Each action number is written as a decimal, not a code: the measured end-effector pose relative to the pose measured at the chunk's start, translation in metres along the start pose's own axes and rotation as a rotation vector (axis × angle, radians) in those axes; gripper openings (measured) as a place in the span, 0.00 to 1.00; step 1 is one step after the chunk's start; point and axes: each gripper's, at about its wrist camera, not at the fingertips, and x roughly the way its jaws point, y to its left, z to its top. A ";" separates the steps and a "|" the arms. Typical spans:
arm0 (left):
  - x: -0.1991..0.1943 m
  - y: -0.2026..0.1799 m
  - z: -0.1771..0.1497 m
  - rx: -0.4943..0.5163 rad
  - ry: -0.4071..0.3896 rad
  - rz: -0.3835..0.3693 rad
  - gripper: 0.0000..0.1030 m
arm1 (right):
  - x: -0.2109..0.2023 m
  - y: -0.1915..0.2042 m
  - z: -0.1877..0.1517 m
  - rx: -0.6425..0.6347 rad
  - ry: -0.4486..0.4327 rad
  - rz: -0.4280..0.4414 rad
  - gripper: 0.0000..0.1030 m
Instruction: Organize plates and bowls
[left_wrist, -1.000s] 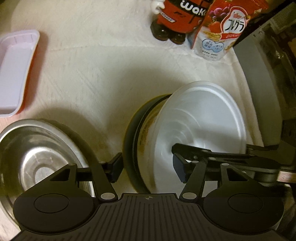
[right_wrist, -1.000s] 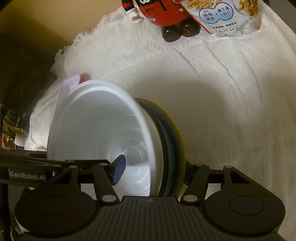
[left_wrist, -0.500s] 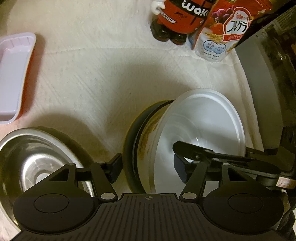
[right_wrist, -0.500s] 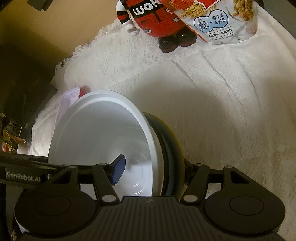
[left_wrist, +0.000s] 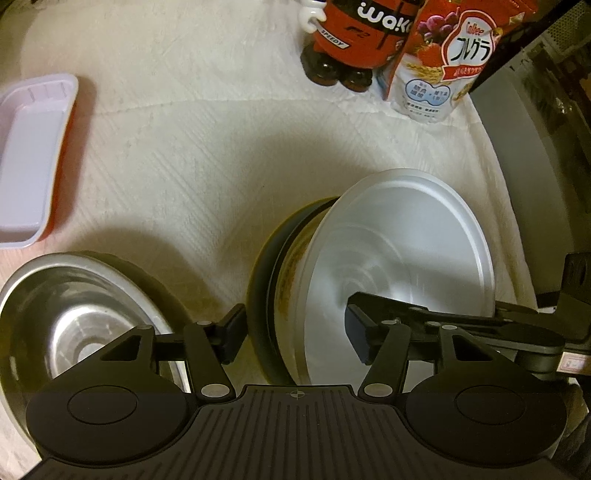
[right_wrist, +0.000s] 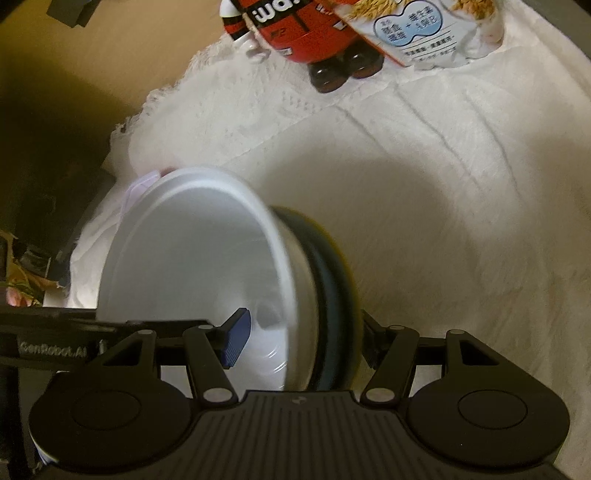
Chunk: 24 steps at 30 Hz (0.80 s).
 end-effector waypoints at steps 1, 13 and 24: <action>0.000 -0.001 -0.001 0.004 -0.001 0.002 0.61 | 0.000 0.001 -0.001 -0.002 -0.003 -0.005 0.60; 0.000 -0.005 -0.004 0.031 -0.012 0.020 0.62 | 0.001 0.002 -0.001 -0.016 0.002 -0.015 0.60; 0.001 -0.004 -0.003 0.042 -0.002 0.013 0.61 | 0.000 0.002 -0.001 -0.033 0.001 -0.018 0.60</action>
